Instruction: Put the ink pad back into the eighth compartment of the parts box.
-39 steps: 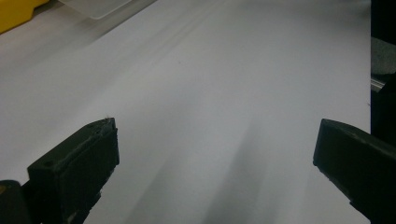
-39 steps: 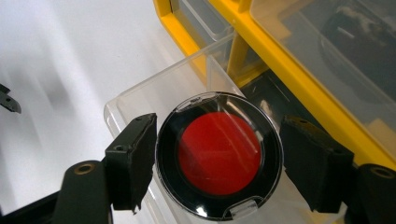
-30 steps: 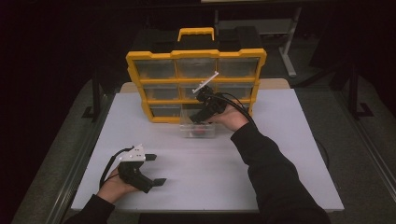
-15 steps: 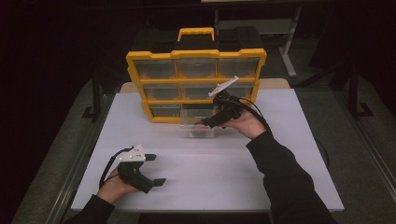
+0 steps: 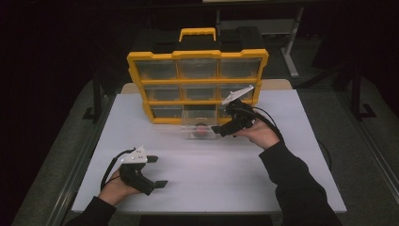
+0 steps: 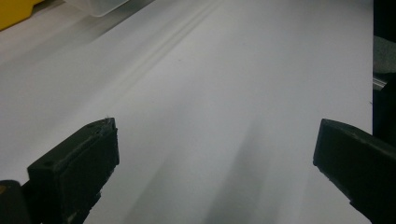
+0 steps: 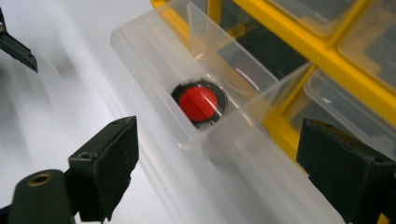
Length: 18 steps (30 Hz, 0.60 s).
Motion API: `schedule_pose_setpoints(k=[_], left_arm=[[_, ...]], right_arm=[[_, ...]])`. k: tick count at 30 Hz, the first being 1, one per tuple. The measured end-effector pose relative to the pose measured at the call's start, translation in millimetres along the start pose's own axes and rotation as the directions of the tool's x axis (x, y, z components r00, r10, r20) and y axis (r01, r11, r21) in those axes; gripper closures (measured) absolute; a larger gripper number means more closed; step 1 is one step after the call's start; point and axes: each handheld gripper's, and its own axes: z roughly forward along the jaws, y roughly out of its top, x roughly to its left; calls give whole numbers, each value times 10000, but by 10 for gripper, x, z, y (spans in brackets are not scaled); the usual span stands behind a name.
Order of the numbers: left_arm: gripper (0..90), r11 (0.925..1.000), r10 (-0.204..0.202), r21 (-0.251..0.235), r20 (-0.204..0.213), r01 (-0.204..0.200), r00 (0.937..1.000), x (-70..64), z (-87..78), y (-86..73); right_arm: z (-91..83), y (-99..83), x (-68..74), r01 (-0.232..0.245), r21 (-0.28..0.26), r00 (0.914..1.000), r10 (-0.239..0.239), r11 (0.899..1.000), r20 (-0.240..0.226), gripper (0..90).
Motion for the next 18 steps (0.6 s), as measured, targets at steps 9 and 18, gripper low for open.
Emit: schedule_pose_setpoints(k=[9, 18], left_arm=[[0, 10000, -26, -4, -15, 26, 10000, 2, 0, -6], [0, 10000, -37, -19, -13, 37, 10000, 3, -4, -11]], right_arm=[[-17, -270, 35, -92, -136, 10000, 92, 9999, 11, 51], [-21, -513, 103, -204, -85, 9996, 206, 9998, 167, 0]])
